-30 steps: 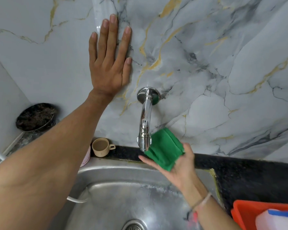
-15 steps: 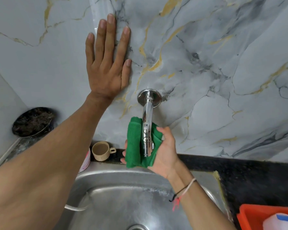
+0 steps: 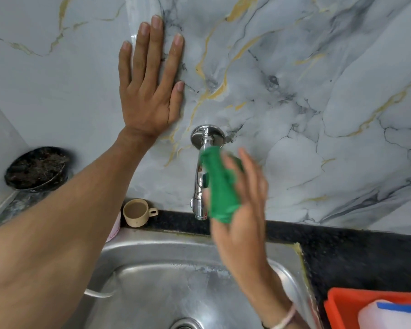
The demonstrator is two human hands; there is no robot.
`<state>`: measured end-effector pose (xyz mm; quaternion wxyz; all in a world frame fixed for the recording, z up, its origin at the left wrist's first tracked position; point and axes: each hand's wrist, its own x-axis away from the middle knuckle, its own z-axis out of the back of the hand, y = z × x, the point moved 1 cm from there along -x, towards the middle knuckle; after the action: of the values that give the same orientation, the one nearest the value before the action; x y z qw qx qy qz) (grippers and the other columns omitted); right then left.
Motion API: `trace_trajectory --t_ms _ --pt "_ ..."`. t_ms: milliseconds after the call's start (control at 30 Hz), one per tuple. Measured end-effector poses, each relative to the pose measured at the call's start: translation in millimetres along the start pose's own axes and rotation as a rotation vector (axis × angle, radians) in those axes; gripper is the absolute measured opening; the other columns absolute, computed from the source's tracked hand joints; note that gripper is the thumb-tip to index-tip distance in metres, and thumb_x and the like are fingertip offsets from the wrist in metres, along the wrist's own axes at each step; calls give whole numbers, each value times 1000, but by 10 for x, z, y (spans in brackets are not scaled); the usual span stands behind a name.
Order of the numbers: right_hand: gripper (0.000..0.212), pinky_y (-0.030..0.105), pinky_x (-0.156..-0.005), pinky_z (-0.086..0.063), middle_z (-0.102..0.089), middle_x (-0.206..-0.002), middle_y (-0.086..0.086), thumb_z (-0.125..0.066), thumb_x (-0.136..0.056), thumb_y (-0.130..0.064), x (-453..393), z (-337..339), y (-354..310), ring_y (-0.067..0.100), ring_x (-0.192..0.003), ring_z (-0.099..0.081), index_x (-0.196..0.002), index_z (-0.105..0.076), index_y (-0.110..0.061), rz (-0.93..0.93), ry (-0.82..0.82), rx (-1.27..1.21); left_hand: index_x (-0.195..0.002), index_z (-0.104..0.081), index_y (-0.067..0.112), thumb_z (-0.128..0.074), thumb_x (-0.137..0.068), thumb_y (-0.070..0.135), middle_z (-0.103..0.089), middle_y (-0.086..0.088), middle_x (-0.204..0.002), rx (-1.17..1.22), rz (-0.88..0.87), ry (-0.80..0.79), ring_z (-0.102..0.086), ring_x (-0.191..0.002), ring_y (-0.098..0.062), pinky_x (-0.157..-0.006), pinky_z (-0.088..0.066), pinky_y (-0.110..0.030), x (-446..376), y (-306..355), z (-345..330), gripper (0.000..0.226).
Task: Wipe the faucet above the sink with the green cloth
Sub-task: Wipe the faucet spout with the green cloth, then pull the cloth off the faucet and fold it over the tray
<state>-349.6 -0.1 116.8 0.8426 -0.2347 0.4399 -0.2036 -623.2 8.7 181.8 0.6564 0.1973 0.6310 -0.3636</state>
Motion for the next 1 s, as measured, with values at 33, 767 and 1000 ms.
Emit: trace_trajectory --t_ms 33,767,1000 --pt "65 36 -129 -18 -21 -170 14 -59 -93 -36 -4 -93 -49 28 -157 -15 -154 -40 -25 99 -94 164 -164 -19 21 -28 -100 37 -42 -23 -160 -8 -2 3 -28 -154 -35 -129 -23 -50 1 4 3 66" --pt "46 44 -109 -52 -82 -111 4 -82 -73 -31 1786 2160 467 20 -112 -73 -114 -75 -13 -1097 -148 -715 -107 -75 16 -73 -89 51 -80 -4 -103 1272 1329 -1197 -74 -100 -23 -94 -62 -46 1137 2274 3583 39" --pt "30 47 -89 -62 -78 -112 25 -69 -87 9 2214 3124 1286 38 -107 -74 -116 -70 2 -1310 -345 -820 -111 -71 -4 -82 -81 -3 -80 -23 -101 1295 1493 -1449 -76 -80 -22 -66 -65 -24 1437 3744 4107 32"
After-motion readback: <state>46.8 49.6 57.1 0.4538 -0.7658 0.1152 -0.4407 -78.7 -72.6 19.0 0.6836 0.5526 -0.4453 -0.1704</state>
